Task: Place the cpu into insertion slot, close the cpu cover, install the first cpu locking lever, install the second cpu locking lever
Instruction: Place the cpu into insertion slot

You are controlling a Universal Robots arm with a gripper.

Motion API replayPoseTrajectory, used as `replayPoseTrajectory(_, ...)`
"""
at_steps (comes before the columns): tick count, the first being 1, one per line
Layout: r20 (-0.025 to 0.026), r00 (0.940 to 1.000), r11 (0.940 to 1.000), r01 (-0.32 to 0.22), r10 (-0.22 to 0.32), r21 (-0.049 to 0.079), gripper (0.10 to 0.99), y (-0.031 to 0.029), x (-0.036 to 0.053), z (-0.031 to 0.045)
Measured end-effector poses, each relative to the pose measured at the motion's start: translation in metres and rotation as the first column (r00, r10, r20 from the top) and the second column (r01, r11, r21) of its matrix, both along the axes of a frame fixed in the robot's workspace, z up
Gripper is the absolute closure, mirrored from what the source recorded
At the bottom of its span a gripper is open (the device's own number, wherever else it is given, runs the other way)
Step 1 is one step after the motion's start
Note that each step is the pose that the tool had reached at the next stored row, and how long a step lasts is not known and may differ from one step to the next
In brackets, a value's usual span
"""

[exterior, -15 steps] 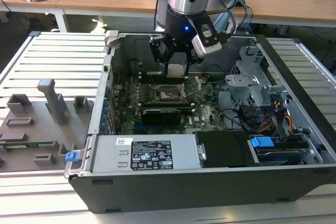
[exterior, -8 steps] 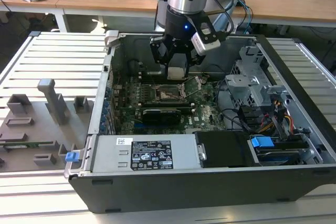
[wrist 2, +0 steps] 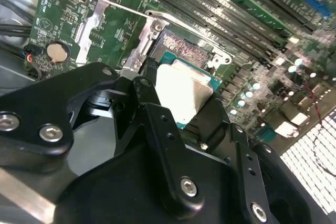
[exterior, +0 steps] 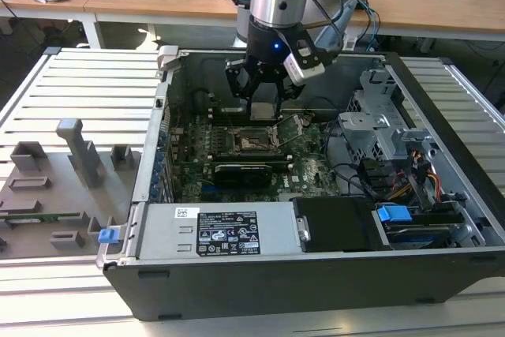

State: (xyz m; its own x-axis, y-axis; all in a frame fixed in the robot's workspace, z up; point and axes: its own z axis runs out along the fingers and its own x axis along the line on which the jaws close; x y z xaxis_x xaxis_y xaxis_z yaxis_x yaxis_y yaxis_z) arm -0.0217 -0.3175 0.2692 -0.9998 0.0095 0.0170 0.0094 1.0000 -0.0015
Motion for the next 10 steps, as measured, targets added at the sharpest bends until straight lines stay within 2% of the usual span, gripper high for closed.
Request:
replayPoseTrajectory(3, -0.0003, 1.0000, 1.0000, -0.003, 0.003, -0.003, 0.541, 0.0033, 0.0020, -0.0113)
replayPoseTrajectory(4, -0.0004, 1.0000, 1.0000, -0.003, 0.003, -0.003, 0.541, 0.0034, 0.0025, -0.0127)
replayPoseTrajectory(10, -0.0005, 1.0000, 1.0000, -0.003, 0.003, -0.003, 0.541, 0.0033, 0.0028, -0.0134)
